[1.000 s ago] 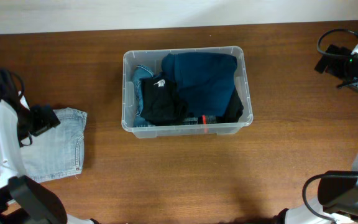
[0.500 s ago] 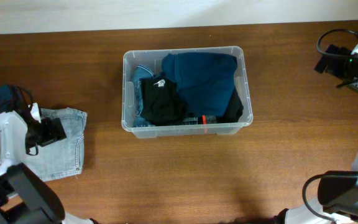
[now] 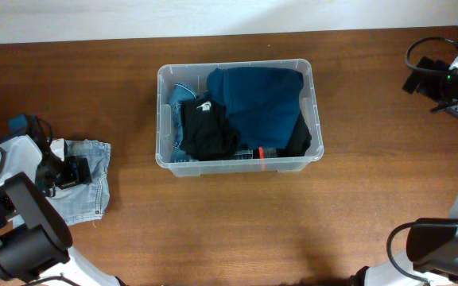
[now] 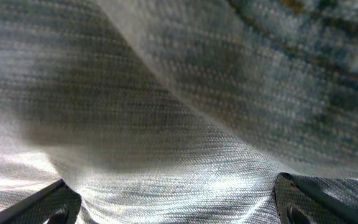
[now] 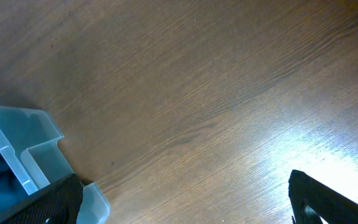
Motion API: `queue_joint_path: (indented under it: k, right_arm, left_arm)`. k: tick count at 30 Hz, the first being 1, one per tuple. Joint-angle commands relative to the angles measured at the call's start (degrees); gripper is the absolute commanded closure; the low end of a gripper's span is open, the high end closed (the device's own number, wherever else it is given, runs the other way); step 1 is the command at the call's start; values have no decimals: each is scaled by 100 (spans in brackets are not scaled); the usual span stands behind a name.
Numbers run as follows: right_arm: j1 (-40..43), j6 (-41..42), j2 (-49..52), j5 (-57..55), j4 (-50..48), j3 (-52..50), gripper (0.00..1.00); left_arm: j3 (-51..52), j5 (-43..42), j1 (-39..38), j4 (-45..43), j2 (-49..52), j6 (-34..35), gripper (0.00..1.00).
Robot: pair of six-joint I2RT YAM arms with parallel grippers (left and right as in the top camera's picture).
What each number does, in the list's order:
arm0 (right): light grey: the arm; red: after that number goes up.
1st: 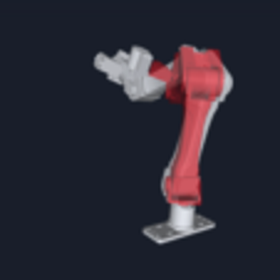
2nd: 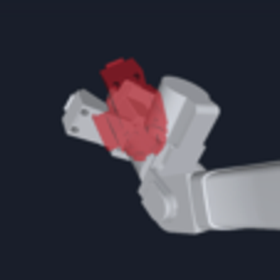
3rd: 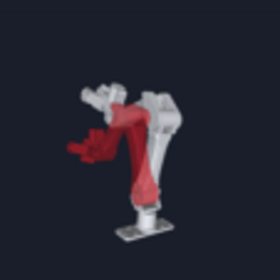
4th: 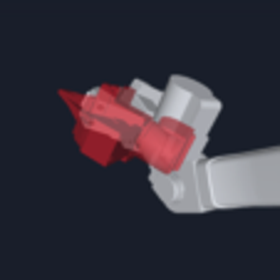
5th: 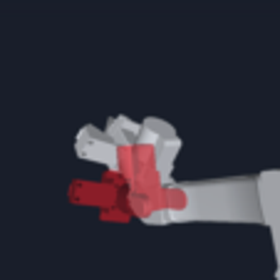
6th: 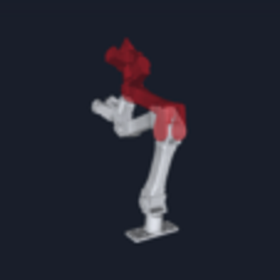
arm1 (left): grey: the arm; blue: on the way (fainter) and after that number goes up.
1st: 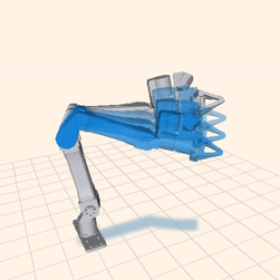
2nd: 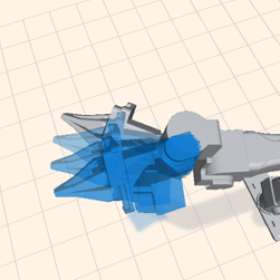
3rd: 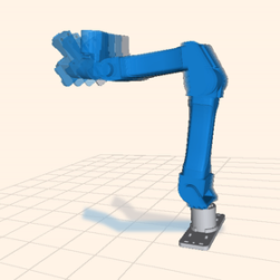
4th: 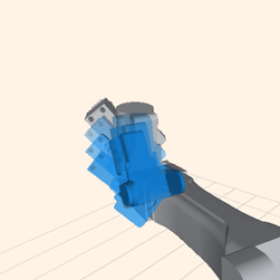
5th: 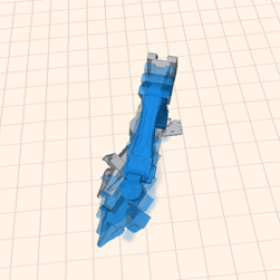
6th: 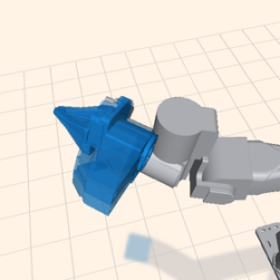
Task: Pack container
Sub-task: 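Lower the left gripper onto the light-wash jeans at left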
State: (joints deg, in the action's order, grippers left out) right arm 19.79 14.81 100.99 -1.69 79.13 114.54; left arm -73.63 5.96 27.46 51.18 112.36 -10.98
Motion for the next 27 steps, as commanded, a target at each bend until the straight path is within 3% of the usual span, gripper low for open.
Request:
queue_joint_path:
  k: [1,2,4,5,6,10,13,18,27]
  right_arm:
    - [15,0,4,-70,-4,-15,1]
    - [15,0,4,-70,-4,-15,2]
    - [15,0,4,-70,-4,-15,2]
    - [15,0,4,-70,-4,-15,2]
    - [15,0,4,-70,-4,-15,2]
    - [15,0,4,-70,-4,-15,2]
    - [15,0,4,-70,-4,-15,2]
    - [15,0,4,-70,-4,-15,2]
    - [15,0,4,-70,-4,-15,2]
  left_arm:
    - [227,-79,-2,-286,1123,-138,5]
    - [227,-79,-2,-286,1200,-138,11]
    - [227,-83,-7,-302,1311,-136,41]
    - [221,-83,-7,-304,1309,-136,62]
    - [192,-83,-7,-295,1307,-133,72]
    - [168,-85,-7,-295,1307,-131,81]
    - [70,-387,-9,-273,1307,-122,99]
    - [-826,-809,-9,549,1305,562,99]
    - [-2634,-1604,-9,2258,1303,1023,99]
